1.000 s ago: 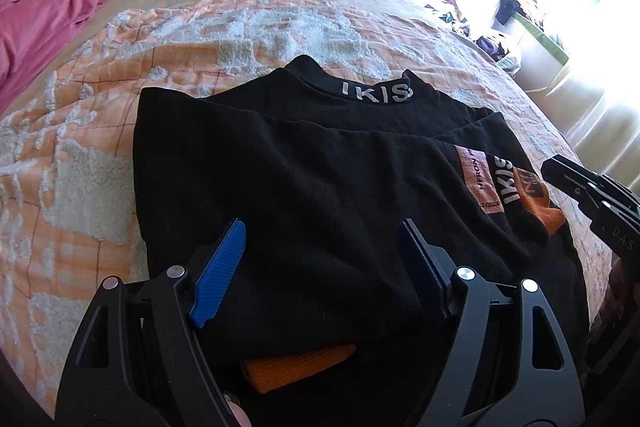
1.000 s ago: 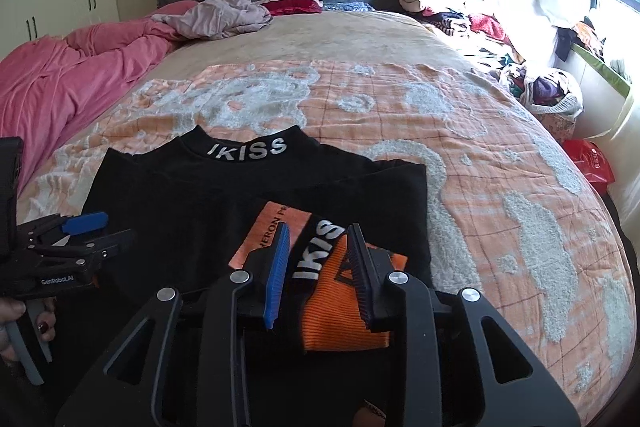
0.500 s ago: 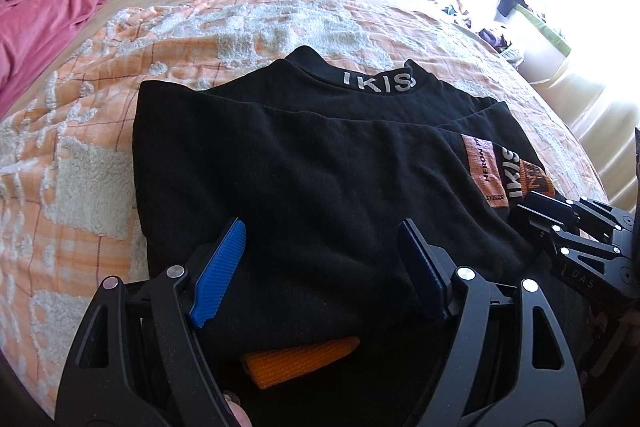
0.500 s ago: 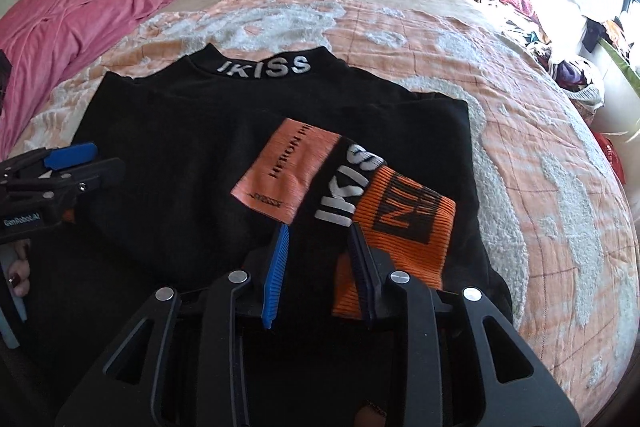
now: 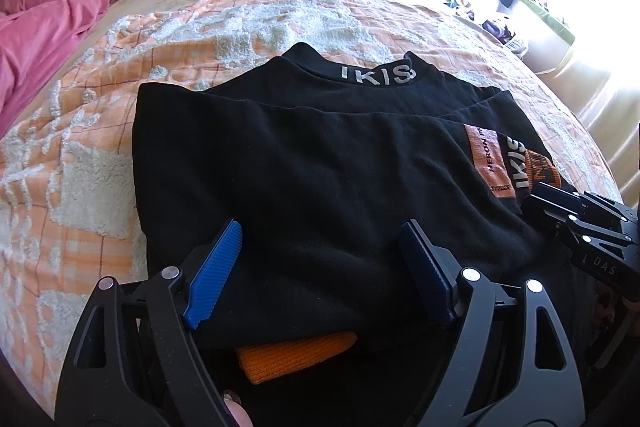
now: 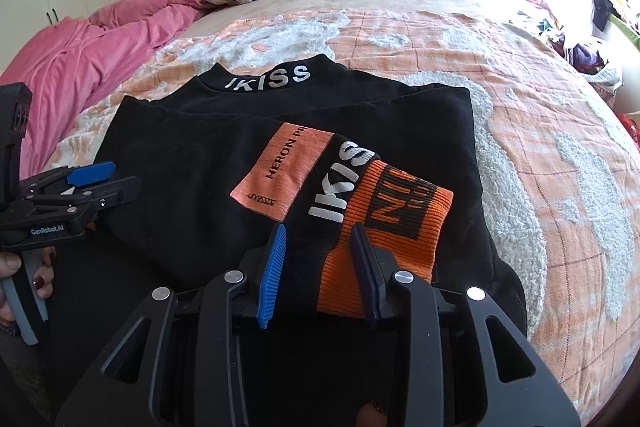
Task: Fold small clothes
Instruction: 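Open the right tool and withdraw it from the cuff, then move both tools back toward the sweatshirt hem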
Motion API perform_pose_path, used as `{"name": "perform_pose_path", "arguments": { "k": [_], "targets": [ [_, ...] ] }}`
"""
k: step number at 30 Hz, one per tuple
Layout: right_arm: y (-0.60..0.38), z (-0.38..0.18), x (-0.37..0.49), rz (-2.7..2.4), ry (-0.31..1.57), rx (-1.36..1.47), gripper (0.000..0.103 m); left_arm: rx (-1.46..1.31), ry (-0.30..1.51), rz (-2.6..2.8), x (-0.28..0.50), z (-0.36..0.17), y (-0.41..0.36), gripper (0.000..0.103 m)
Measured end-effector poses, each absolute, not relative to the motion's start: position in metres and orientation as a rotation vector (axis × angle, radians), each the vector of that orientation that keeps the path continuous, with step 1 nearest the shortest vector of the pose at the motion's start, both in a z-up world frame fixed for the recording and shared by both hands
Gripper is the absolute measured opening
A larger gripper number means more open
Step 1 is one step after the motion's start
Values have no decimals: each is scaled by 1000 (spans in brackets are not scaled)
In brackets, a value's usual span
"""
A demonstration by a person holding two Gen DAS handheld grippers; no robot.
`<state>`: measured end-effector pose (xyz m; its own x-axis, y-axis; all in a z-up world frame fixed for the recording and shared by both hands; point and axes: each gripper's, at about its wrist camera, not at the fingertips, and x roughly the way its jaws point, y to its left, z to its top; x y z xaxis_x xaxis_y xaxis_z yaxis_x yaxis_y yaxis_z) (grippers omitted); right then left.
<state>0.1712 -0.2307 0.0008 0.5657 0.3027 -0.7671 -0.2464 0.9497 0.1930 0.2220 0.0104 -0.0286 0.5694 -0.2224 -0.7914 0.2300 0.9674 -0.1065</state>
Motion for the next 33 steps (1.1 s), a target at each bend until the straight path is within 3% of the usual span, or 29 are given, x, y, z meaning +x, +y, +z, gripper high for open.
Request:
{"name": "perform_pose_path", "arguments": {
  "k": [7, 9, 16, 22, 27, 30, 33],
  "targets": [
    [-240, 7, 164, 346, 896, 112, 35, 4, 930, -271, 222, -24, 12, 74],
    [-242, 10, 162, 347, 887, 125, 41, -6, 926, -272, 220, -20, 14, 74],
    [-246, 14, 156, 349, 870, 142, 49, 9, 910, -273, 217, -13, 10, 77],
    [-246, 17, 153, 356, 856, 145, 62, -4, 899, -280, 214, -7, 10, 86],
    [-250, 23, 149, 315, 822, 142, 86, -8, 886, -273, 212, 0, 10, 89],
    [-258, 27, 148, 305, 808, 170, 87, -16, 884, -268, 209, 3, 10, 94],
    [-263, 30, 146, 291, 789, 185, 94, -21, 878, -264, 207, 6, 10, 94]
  ]
}}
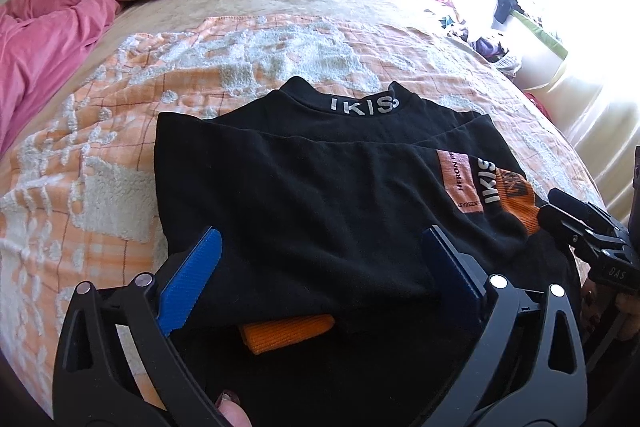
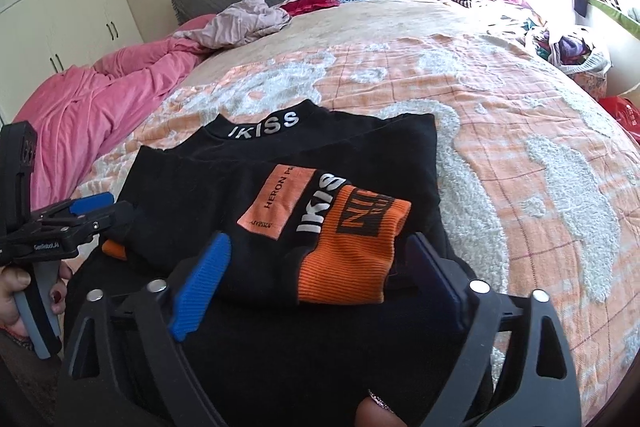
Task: Fold small clothes
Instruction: 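Move both tools back toward the sweatshirt hem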
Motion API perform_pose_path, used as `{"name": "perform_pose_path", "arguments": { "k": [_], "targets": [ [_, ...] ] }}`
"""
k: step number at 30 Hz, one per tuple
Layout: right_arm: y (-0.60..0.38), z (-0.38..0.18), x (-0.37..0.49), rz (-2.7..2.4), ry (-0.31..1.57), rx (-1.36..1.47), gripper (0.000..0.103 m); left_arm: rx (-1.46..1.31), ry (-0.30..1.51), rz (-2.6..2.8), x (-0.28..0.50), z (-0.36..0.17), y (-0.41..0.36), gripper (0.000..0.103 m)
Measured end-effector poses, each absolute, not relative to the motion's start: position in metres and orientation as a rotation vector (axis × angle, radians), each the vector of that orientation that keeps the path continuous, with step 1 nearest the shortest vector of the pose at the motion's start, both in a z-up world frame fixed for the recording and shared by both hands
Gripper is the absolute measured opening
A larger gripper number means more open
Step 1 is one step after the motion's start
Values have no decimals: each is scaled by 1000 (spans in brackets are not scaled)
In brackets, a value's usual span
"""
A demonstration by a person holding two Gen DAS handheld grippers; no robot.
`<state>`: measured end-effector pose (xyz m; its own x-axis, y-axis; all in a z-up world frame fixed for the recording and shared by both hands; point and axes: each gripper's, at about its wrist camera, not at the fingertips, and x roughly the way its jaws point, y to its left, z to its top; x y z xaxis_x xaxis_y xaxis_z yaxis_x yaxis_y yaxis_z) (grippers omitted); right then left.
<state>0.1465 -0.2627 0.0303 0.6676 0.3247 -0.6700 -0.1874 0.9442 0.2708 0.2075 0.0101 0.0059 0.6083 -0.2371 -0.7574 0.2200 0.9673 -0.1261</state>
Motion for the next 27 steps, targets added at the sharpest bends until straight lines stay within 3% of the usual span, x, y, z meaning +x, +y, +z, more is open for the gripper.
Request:
{"name": "perform_pose_path", "arguments": {
  "k": [27],
  "targets": [
    [-266, 72, 105, 273, 683, 170, 96, -83, 785, -244, 155, 46, 23, 94]
  ]
}}
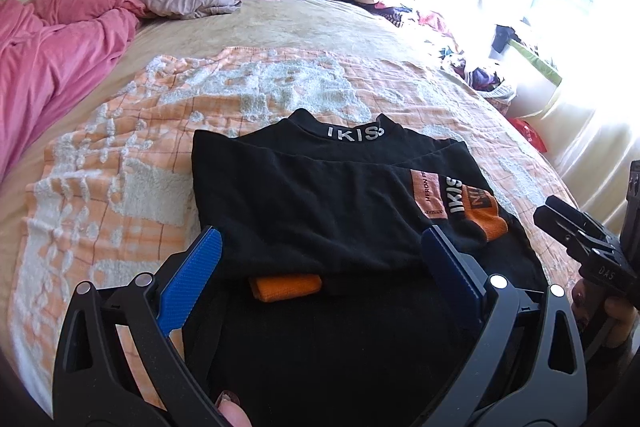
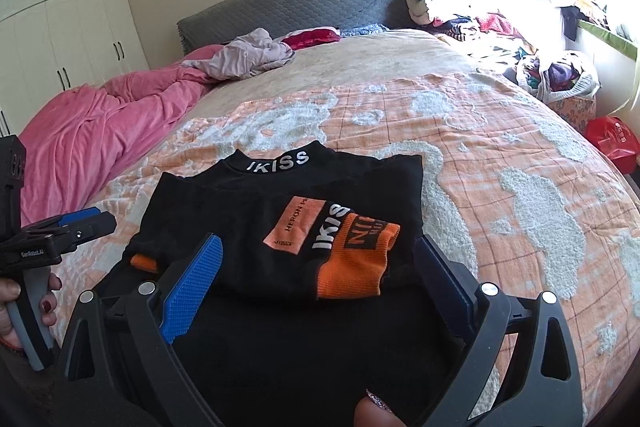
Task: Fold small clothes
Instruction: 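Move both tools back toward the sweatshirt hem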
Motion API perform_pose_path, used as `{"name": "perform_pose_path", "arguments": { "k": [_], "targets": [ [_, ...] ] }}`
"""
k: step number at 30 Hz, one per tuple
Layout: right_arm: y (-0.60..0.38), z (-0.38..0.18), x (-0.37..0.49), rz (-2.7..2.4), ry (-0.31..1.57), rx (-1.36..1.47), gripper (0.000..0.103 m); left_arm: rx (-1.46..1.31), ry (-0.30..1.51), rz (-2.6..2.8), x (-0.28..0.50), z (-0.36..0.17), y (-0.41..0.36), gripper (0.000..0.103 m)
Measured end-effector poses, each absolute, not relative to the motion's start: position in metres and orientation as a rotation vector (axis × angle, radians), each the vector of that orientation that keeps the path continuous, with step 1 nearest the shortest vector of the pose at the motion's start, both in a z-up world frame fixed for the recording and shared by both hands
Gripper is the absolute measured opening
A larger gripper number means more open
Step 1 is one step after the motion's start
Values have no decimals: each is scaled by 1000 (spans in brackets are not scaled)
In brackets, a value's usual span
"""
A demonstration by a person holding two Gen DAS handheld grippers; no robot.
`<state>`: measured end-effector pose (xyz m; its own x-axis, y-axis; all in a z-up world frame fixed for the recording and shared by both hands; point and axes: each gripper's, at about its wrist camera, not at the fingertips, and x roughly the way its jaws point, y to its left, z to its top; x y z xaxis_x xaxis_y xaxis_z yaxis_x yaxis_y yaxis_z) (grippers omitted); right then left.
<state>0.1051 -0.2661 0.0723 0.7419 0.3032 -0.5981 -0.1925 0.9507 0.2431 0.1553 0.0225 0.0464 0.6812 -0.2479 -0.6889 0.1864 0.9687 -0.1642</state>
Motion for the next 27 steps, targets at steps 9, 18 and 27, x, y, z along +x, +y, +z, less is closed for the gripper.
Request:
{"name": "perform_pose_path", "arguments": {
  "k": [9, 18, 27],
  "targets": [
    [-275, 77, 83, 255, 672, 169, 96, -129, 786, -218, 127, 44, 29, 94],
    [-280, 79, 66, 250, 675, 162, 96, -130, 790, -186, 111, 46, 35, 94],
    [-286, 75, 52, 242, 704, 149, 96, -123, 824, -150, 95, 35, 43, 94]
  ]
}}
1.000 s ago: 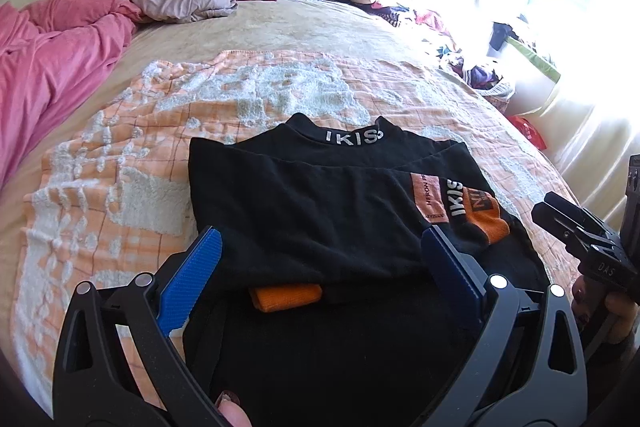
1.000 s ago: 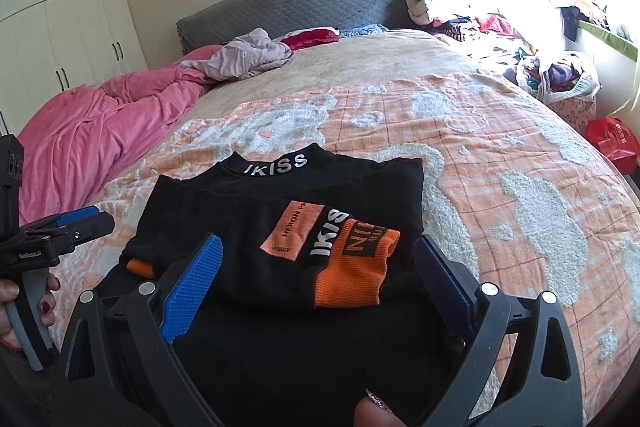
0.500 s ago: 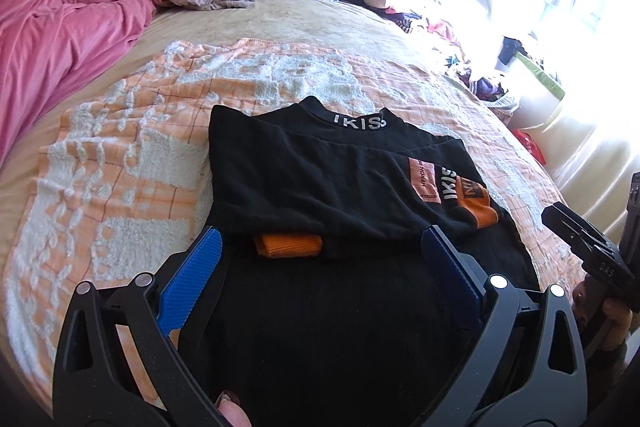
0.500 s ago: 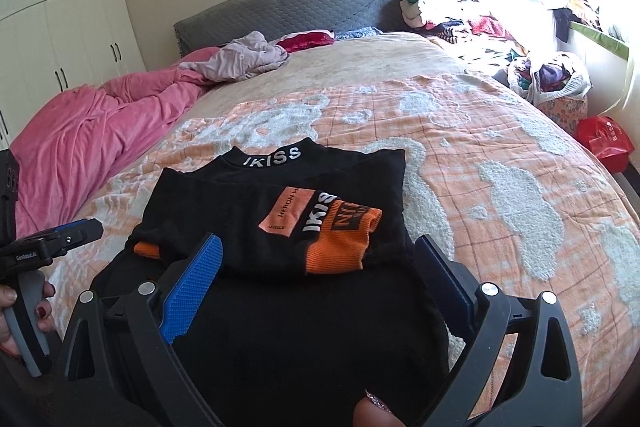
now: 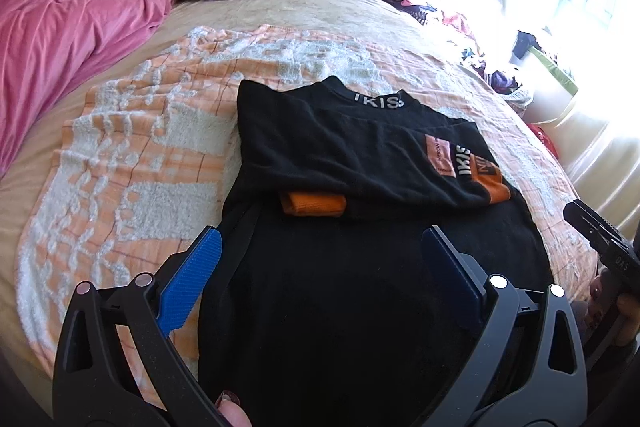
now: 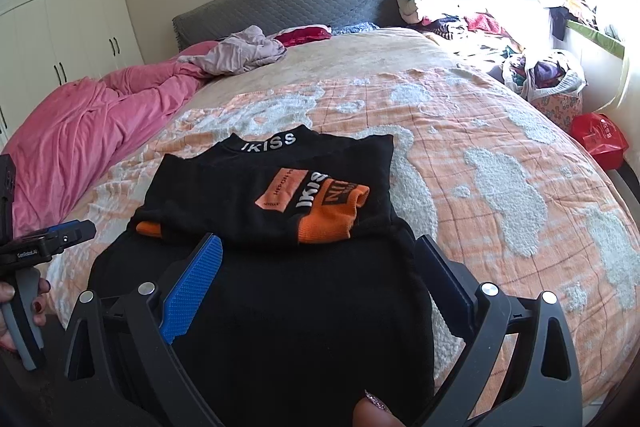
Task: Fold small clothes
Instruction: 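Move both tools back toward the sweatshirt hem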
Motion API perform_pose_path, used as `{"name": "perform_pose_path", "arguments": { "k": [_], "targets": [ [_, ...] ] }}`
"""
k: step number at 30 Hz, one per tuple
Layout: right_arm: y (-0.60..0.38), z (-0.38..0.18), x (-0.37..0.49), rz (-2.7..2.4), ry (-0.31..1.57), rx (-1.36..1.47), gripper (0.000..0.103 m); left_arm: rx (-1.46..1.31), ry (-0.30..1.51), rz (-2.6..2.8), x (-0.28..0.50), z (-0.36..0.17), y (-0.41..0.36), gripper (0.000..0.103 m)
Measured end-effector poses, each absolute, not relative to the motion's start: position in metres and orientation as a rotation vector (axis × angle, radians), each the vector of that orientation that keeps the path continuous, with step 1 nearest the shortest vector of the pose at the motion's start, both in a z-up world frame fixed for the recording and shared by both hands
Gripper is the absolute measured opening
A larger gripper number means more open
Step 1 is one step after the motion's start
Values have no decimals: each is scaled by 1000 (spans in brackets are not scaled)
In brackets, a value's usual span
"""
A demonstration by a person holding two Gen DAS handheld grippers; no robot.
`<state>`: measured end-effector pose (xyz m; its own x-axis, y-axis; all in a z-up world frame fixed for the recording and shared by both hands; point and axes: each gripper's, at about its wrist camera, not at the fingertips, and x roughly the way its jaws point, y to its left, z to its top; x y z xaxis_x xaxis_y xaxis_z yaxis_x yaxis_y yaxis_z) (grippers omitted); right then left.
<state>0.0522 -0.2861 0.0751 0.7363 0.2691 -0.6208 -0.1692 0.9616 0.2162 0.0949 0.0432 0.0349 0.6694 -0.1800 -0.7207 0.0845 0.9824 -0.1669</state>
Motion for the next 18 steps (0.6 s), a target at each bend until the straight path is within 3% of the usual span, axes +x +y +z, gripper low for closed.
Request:
{"name": "perform_pose_path", "arguments": {
  "k": [18],
  "targets": [
    [-298, 54, 22, 225, 785, 126, 96, -120, 874, -100, 69, 19, 62, 94]
  ]
}}
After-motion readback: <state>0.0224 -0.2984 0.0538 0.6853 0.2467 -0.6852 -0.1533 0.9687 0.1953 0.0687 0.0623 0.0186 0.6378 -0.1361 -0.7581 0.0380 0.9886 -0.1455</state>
